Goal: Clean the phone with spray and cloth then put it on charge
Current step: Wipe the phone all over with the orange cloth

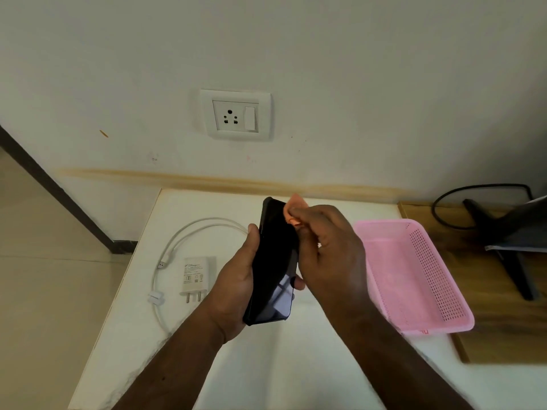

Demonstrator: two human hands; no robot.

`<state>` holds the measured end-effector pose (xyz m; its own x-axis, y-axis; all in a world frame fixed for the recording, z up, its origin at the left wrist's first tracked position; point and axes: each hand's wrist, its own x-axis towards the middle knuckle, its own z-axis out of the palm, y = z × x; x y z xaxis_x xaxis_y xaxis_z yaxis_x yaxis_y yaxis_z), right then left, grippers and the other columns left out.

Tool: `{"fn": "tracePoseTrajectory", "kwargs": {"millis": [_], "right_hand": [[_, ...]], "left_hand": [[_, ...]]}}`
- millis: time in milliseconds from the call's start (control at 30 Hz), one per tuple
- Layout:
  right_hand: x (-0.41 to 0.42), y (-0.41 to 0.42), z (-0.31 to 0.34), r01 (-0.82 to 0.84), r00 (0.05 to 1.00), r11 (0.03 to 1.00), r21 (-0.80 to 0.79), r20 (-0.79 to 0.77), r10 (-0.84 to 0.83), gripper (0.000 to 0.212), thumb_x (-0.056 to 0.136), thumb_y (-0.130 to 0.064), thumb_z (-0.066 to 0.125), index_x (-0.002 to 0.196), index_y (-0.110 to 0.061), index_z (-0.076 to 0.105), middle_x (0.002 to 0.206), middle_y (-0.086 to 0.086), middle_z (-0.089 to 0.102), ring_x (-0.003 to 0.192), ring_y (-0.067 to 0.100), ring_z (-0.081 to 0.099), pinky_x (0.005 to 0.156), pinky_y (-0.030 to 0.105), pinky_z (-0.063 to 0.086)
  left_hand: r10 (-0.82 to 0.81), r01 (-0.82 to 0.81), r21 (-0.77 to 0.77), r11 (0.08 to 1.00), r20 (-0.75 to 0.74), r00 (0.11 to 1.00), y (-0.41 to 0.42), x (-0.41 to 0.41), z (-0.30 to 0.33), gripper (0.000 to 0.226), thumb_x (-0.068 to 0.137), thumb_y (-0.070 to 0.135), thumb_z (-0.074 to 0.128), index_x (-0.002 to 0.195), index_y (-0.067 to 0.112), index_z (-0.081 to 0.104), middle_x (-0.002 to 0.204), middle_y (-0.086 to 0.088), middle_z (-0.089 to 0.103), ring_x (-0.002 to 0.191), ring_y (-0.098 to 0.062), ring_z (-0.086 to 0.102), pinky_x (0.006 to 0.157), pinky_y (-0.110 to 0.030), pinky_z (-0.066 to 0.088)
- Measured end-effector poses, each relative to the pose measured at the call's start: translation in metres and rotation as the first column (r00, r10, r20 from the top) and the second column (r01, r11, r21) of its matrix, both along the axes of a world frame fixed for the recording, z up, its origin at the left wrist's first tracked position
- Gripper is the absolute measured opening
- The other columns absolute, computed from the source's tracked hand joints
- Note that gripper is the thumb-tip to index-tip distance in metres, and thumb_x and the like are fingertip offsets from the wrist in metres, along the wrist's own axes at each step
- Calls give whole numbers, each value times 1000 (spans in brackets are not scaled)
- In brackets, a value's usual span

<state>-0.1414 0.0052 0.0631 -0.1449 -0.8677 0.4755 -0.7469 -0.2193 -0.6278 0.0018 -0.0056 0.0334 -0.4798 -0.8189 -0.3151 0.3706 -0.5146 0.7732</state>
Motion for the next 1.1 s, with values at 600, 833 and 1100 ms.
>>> {"fn": "tracePoseTrajectory", "kwargs": {"millis": [600,833,1100], "right_hand": [[4,5,-9,3,1000,1000,-21,-23,-3,30,93,-8,53,117,-13,70,105,0,67,90,21,67,73,31,58],[36,16,-1,-130,982,988,-81,-149,117,39,94,-28,44,116,-12,72,113,2,70,101,16,66,90,25,55],[0,3,-3,-24,1000,999,-24,8,24,31,93,-7,54,118,-14,71,110,-2,67,93,19,67,70,39,60]], "left_hand": [[48,-47,41,998,-29,998,-2,2,2,62,86,67,38,110,25,77,111,-8,74,94,-22,71,81,-35,57],[0,10,81,997,-128,992,-3,7,8,57,87,65,40,111,28,76,109,-9,76,97,-25,74,65,-36,60],[15,-13,38,999,-50,999,1,-3,1,68,90,66,36,116,16,73,100,-8,73,85,-22,69,77,-34,57]]}}
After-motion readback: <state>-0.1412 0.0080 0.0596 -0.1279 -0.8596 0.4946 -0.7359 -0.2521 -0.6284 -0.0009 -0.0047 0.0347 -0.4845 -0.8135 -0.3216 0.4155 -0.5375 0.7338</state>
